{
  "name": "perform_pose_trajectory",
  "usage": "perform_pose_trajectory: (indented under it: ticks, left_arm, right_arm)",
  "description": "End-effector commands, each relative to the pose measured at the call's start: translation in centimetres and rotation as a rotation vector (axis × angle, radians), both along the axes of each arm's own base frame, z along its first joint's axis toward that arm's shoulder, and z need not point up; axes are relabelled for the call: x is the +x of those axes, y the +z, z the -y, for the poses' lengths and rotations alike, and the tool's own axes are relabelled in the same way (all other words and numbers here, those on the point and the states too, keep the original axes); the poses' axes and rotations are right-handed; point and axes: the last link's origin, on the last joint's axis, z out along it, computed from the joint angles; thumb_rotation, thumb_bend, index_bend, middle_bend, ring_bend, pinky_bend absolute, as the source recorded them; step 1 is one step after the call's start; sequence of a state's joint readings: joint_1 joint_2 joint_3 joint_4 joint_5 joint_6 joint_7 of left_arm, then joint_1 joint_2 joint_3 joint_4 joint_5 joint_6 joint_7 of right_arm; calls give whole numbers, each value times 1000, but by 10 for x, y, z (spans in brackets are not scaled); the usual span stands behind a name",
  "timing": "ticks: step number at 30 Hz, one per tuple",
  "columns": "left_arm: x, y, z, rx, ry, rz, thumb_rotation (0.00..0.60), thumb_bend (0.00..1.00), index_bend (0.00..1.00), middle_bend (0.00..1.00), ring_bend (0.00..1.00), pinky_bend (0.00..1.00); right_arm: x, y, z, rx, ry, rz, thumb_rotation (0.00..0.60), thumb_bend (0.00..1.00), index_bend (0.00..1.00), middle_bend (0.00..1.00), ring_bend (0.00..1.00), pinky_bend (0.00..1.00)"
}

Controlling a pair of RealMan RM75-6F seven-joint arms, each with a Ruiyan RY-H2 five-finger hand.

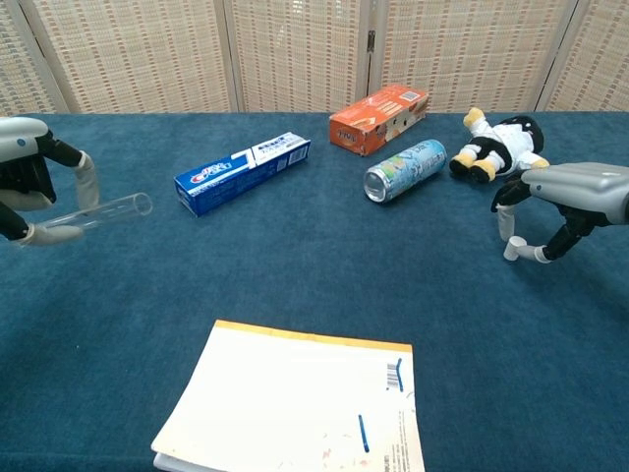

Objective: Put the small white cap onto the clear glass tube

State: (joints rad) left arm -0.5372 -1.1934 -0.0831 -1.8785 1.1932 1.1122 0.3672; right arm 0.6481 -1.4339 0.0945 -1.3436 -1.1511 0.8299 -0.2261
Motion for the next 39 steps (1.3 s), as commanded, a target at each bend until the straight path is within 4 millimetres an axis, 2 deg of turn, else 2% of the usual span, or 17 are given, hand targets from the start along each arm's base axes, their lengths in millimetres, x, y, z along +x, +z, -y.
perform_pose_trajectory:
  ticks: [1,7,13,17,22,28,33,39]
  left_arm:
    - [5,4,-9,-17,14,55,600,374,554,1000,964,962]
    - [23,12,-29,-73,23,178,600,374,554,1000,964,962]
    - [45,13,-50,-114,9,250,600,374,556,1000,964,962]
    - [61,11,-58,-136,3,287,600,375,557,1000,964,962]
    - [79,5,-64,-183,16,346,600,382,557,1000,966,962]
    - [94,-4,-68,-207,25,376,600,388,560,1000,966,962]
    - [100,-11,-70,-218,37,371,600,392,562,1000,967,962]
    - [103,-14,-71,-224,59,385,600,392,561,1000,967,962]
  right_arm:
    - [10,14,0,-21,26,23,600,441,604,239,0,0]
    - [42,43,1,-58,106,76,600,473,668,293,2,0]
    - [91,70,0,-87,185,222,600,475,688,312,15,0]
    - [121,81,-1,-82,236,324,600,485,709,331,32,0]
    - [151,85,-6,-59,302,390,600,491,712,334,38,0]
    - [176,84,-10,-40,351,450,600,501,718,343,50,0]
    - [189,80,-14,-29,383,488,600,505,725,347,52,0]
    - [196,78,-20,-23,403,513,600,505,725,347,53,0]
